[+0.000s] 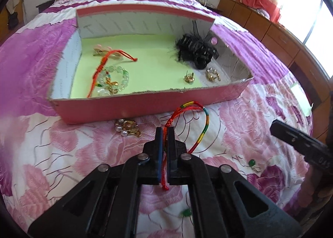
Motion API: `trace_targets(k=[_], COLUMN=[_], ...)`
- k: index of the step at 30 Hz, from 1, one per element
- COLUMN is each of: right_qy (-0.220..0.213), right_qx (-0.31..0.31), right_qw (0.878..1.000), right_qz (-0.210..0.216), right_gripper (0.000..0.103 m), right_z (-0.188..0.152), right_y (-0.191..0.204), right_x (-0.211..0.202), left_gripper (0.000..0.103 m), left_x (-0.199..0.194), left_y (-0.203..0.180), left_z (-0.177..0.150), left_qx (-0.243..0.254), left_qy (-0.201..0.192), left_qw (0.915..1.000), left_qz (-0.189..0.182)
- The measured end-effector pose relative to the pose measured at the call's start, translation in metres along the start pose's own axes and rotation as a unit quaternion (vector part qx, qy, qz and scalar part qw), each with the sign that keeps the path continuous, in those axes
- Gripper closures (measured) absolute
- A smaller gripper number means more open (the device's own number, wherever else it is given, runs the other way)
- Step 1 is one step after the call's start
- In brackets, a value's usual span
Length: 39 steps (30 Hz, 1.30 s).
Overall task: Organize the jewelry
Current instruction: 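Grasp the rainbow cord bracelet with the left tool while the right tool grips a green-bead earring, then carry the rainbow bracelet into the box with the left tool while the right tool carries the green earring there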
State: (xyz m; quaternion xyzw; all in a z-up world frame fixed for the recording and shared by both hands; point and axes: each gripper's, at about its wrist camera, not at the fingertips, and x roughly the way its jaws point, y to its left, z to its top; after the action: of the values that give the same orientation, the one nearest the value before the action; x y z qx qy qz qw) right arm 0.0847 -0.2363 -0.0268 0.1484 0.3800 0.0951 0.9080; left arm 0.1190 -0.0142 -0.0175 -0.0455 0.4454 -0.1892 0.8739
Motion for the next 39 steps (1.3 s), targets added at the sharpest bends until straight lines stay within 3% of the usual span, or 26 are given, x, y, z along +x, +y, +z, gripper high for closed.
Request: trace_targets(k=[9,29,39], right_qy=[0.013,0.074,0.078], right_qx=[-0.018,-0.048,-0.047], right_qw=[1.000,0.996,0.995], right_qz=[0.002,0.020,0.026], right_gripper=[0.064,0.064,0.091], right_z=[-0.010,-0.039,-0.039], right_y=[0.016,0.036,0.033], right_x=[-0.005,0.023,0.031], left_gripper=[0.103,0.103,0.103], left_x=[-0.030,-0.037,-0.036], left_y=[0.011,0.015,0.013], left_z=[-0.005,-0.019,-0.019], left_qx=[-0.019,-0.031,-0.030], left_qy=[-0.024,-0.026,-0.026], left_qw=[0.9995,0.9992,0.9992], left_qz=[0.003,0.004,0.002])
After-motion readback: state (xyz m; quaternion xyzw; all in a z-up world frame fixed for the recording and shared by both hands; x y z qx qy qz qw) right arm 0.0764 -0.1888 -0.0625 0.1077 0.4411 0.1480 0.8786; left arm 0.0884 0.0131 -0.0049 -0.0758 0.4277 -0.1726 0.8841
